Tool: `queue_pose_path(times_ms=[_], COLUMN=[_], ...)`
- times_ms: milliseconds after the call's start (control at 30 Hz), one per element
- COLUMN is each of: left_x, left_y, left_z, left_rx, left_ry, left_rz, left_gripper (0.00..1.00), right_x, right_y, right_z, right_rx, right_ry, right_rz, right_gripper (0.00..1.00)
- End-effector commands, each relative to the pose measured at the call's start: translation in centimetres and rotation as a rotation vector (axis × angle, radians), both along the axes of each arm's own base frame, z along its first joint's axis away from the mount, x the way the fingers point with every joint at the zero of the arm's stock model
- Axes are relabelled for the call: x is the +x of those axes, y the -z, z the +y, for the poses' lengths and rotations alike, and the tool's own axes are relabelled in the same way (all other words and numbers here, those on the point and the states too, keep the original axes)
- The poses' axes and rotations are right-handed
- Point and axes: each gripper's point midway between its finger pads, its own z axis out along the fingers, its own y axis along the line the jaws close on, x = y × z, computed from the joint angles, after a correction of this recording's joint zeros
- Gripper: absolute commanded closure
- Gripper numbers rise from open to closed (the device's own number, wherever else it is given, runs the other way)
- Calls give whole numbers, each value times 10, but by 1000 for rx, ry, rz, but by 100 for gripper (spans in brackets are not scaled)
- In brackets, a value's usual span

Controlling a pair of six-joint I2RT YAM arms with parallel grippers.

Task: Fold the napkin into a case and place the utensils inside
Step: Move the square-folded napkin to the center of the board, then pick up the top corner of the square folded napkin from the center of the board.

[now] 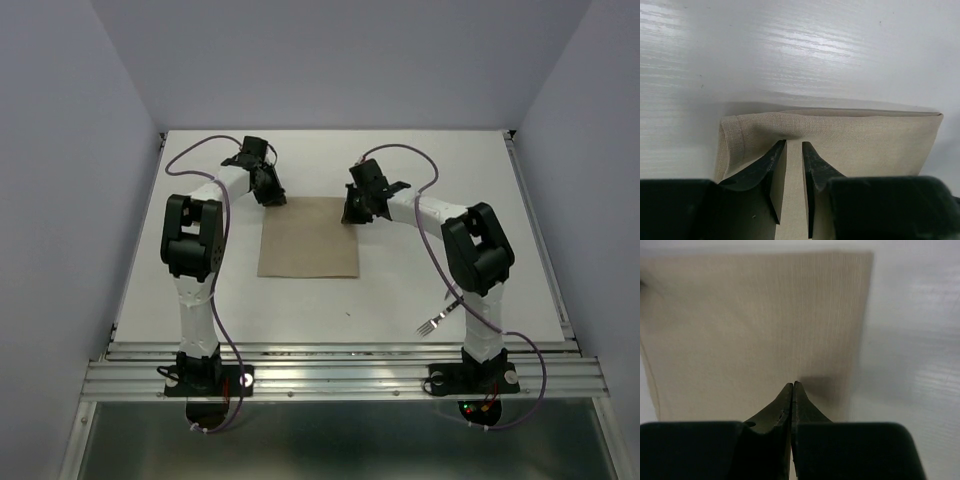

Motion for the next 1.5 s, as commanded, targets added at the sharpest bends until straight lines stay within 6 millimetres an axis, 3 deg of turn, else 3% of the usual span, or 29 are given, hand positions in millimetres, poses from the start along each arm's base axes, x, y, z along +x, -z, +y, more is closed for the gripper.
queue_pose_path(times_ms=[0, 200, 333, 367, 433, 567, 767, 800, 900, 1000, 1233, 1467], left_x=[-2, -24, -44, -47, -55, -65, -99, -110, -128, -171, -226, -254], left_y=[7, 25, 21, 8, 4, -35, -56, -46, -47, -27, 1, 10], left_z=[5, 6, 6, 3, 9, 17, 32, 35, 38, 34, 25, 33], left_rx=[17, 19, 2, 0, 39, 87, 128, 134, 124, 118, 150, 127], left_ry=[-1, 6, 4, 8, -6, -32, -74, -75, -92, -94, -155, -235], left_rz=[-4, 34, 32, 6, -5, -74, -91, -63, -49, 24, 129, 158], left_gripper=[70, 70, 70, 70, 68, 62, 54, 53, 52, 52, 54, 58], right_x=[-29, -72, -92, -94, -97, -101, -95, -94, -92, -98, -112, -118], right_y=[9, 40, 43, 43, 35, 27, -3, -10, -32, -44, -35, -29], right_z=[-5, -34, -49, -52, -54, -53, -50, -50, -51, -55, -59, -63], right_rx=[-13, -77, -92, -97, -85, -61, -9, 2, 28, 29, 34, 17], right_ry=[3, 11, 22, 27, 23, 12, 33, 35, 46, 39, 35, 31], right_rz=[52, 132, 135, 129, 107, 89, 13, -5, -56, -68, -36, -20], right_gripper=[98, 98, 98, 98, 98, 98, 98, 97, 96, 96, 95, 95])
